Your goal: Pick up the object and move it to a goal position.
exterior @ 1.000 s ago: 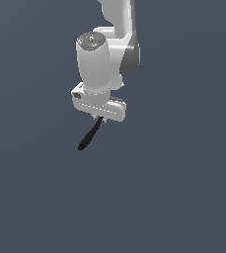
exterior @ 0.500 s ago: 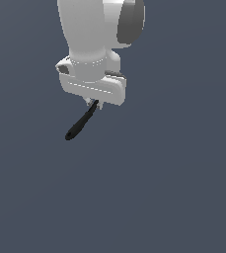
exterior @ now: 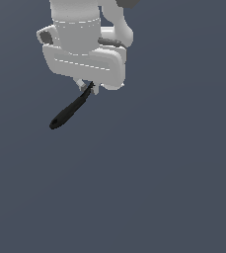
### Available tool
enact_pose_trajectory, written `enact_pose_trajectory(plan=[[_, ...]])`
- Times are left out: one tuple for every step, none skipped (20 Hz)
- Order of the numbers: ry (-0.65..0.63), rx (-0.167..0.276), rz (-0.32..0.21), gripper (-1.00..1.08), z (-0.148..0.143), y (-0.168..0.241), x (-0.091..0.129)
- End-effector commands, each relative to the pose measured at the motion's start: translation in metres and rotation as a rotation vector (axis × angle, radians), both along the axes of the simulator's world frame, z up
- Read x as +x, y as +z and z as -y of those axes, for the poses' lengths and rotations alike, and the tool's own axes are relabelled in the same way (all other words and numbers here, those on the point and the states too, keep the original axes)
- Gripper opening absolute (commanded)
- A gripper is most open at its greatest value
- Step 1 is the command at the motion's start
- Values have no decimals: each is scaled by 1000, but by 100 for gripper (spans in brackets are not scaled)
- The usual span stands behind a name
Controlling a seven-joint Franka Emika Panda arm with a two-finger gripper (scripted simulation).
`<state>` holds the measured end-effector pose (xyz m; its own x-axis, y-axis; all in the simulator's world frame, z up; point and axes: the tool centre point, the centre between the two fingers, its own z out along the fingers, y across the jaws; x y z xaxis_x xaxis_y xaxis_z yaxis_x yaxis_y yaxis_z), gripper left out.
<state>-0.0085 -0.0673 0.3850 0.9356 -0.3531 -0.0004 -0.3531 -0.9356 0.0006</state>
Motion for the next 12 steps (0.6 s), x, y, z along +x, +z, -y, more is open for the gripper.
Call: enact_pose_trajectory(plan=[[0, 0, 1, -100, 1, 13, 3], [0, 0, 1, -100, 2, 16, 4], [0, 0, 1, -100, 2, 19, 5], [0, 0, 1, -100, 2, 22, 6], [1, 0, 1, -100, 2, 25, 7], [1, 0, 1, -100, 3, 27, 8], [1, 0, 1, -100, 3, 28, 8], [1, 0, 1, -100, 3, 30, 9], [1, 0, 1, -100, 3, 31, 9], [1, 0, 1, -100, 3, 31, 10], [1, 0, 1, -100, 3, 32, 10], [1, 0, 1, -100, 3, 32, 10]])
